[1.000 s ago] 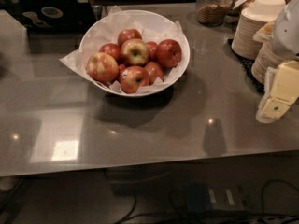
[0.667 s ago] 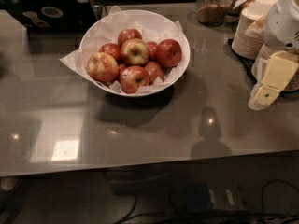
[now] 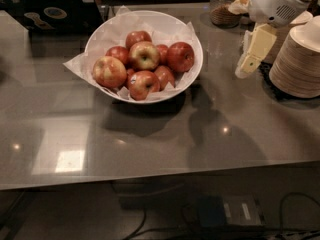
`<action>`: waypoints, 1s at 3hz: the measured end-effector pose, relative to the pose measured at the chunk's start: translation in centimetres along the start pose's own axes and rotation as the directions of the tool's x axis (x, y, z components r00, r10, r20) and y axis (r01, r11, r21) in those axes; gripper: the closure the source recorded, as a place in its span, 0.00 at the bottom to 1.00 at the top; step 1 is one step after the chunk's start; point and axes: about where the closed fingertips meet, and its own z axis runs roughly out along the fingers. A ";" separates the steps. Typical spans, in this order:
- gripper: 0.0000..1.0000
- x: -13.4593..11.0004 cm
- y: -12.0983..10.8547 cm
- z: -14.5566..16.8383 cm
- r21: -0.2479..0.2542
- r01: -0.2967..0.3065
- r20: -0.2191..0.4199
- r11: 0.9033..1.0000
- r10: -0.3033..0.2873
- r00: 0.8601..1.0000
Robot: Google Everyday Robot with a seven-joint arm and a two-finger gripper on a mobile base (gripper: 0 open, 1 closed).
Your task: Pick apple from white bowl
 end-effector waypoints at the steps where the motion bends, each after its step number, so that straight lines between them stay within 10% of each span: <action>1: 0.00 0.0 0.0 0.0 0.000 0.000 0.000 1.000 0.000 1.000; 3: 0.00 -6.3 0.2 2.0 0.018 0.082 0.166 0.996 -0.084 0.982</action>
Offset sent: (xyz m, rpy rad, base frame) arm 0.0079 0.0574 -0.0041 0.2067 -0.0727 0.0542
